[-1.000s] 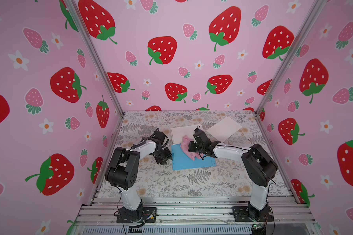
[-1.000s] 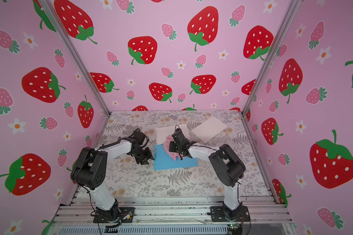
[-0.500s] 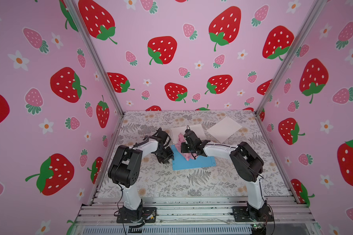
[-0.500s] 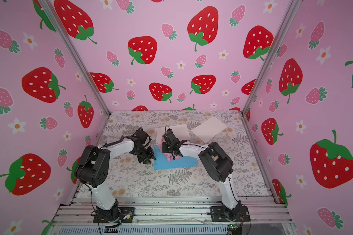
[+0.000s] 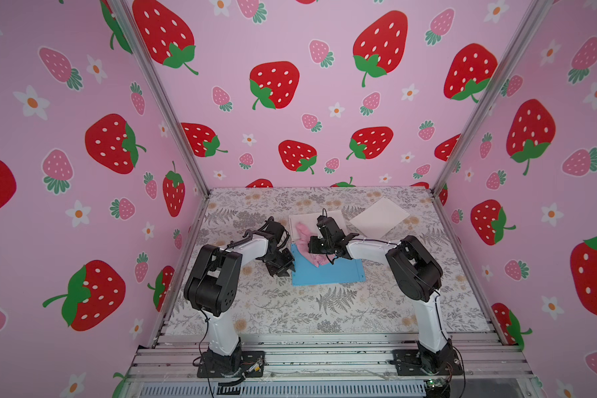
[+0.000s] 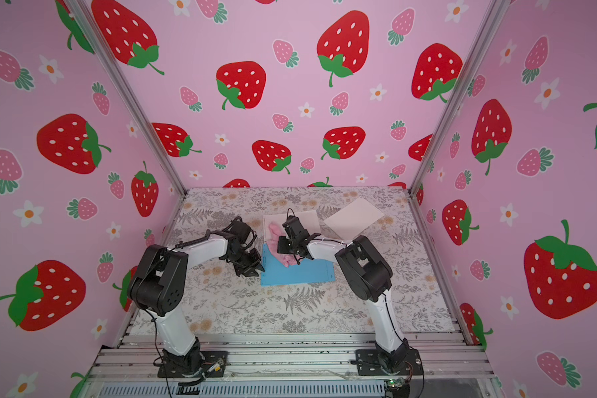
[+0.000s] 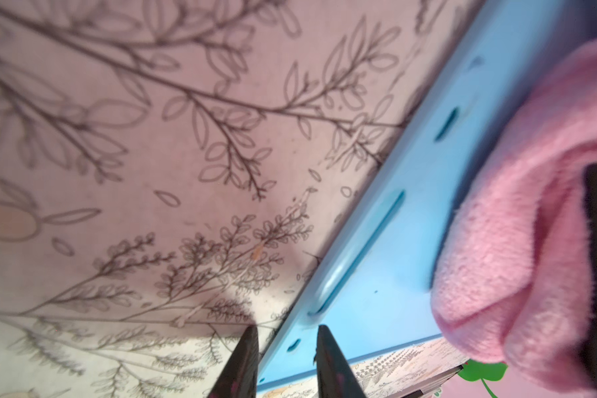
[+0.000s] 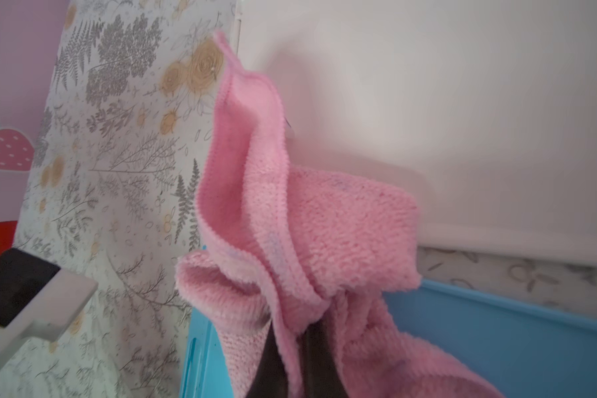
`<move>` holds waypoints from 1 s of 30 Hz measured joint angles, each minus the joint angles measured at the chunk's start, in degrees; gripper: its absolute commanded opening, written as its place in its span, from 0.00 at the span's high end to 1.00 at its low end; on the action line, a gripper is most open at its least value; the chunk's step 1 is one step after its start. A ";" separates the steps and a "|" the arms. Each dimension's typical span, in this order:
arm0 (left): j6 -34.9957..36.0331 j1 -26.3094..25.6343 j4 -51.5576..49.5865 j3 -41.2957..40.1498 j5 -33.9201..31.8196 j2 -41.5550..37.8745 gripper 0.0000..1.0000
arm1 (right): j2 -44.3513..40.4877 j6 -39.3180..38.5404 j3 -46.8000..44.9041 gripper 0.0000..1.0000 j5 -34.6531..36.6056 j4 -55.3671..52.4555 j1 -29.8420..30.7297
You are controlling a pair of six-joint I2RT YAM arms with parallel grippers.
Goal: Wipe the drawing tablet
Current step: Wipe the dirt from the drawing tablet.
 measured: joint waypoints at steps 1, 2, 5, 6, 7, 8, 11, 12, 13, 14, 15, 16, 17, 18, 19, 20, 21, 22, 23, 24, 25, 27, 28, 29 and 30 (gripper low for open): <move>0.00 0.00 -0.11 0.09 -0.02 0.07 0.70 | 0.59 -0.55 1.99 1.00 0.28 -1.11 0.83; -0.02 0.00 -0.33 0.26 -0.09 0.20 0.71 | 1.46 -0.96 4.48 1.00 0.13 -1.90 1.86; -0.04 0.00 -1.31 1.07 -0.13 0.72 0.71 | 2.43 -1.16 7.54 1.00 0.15 -1.77 4.61; -0.07 0.09 -1.95 1.18 -0.13 0.83 0.72 | 2.14 -1.05 7.15 1.00 0.33 -1.70 5.33; 0.07 0.13 -2.03 1.25 -0.04 0.90 0.72 | 1.68 -0.83 6.23 1.00 0.55 -1.42 5.29; -0.13 0.02 -2.27 1.53 -0.15 1.07 0.73 | 0.85 -0.61 4.22 1.00 0.68 -1.51 4.57; -0.39 0.02 -2.47 1.57 -0.24 1.14 0.74 | -2.38 -0.68 -3.52 1.00 0.83 -1.27 0.79; -0.48 -0.02 -2.47 1.57 -0.33 1.14 0.74 | -3.52 -0.74 -5.53 1.00 0.83 -1.46 -0.35; -0.66 -0.09 -2.49 1.57 -0.46 1.11 0.74 | -4.66 -0.85 -7.08 1.00 0.59 -1.62 -1.36; -0.83 -0.13 -2.49 1.55 -0.59 1.03 0.74 | -5.31 -0.90 -7.54 1.00 0.13 -1.75 -2.29; -0.92 -0.20 -2.47 1.55 -0.72 0.76 0.73 | -5.53 -0.90 -7.45 1.00 -0.68 -1.27 -2.47; -1.03 -0.31 -2.40 1.55 -0.85 0.42 0.72 | -5.53 -0.96 -6.91 1.00 -0.70 -0.96 -1.97; -1.16 -0.46 -2.25 1.62 -1.20 0.09 0.71 | -5.53 -0.85 -6.67 1.00 -1.49 -0.83 -1.33; -1.16 -0.72 -2.27 1.75 -1.68 -0.11 0.70 | -5.46 -0.79 -6.43 1.00 -1.84 -0.50 -0.17; -1.14 -0.98 -2.69 2.21 -2.23 -0.13 0.69 | -5.42 -0.63 -6.38 1.00 -2.08 -0.24 1.22; -1.05 -1.18 -3.54 2.95 -3.26 -0.04 0.68 | -5.44 -0.24 -6.71 1.00 -2.49 0.35 2.84; -0.94 -1.42 -4.44 3.67 -4.33 0.20 0.67 | -5.46 0.24 -7.48 1.00 -2.86 1.22 3.98; -0.94 -1.53 -5.66 4.72 -5.22 0.63 0.65 | -5.73 0.74 -8.81 1.00 -3.02 2.14 5.09; -0.74 -1.51 -6.93 6.19 -6.05 1.40 0.64 | -6.38 1.07 -10.86 1.00 -3.13 2.56 6.19; -0.63 -1.38 -8.09 7.87 -6.54 2.23 0.64 | -7.37 1.25 -12.94 1.00 -3.28 2.56 6.75; -0.48 -1.25 -9.46 9.88 -7.02 3.28 0.63 | -8.68 1.44 -14.88 1.00 -3.13 2.54 6.91; -0.13 -1.07 -10.69 13.70 -7.52 5.20 0.60 | -12.48 1.70 -18.08 1.00 -2.60 1.75 6.08; 0.11 -1.05 -10.95 15.54 -7.69 6.10 0.58 | -14.99 1.70 -19.50 1.00 -1.97 1.14 5.18; 0.28 -1.01 -11.21 17.49 -7.74 7.10 0.56 | -17.59 1.70 -20.57 1.00 -1.29 0.31 4.02; 0.46 -0.98 -11.34 19.19 -7.78 8.07 0.55 | -19.85 1.66 -21.20 1.00 -0.28 -0.37 2.84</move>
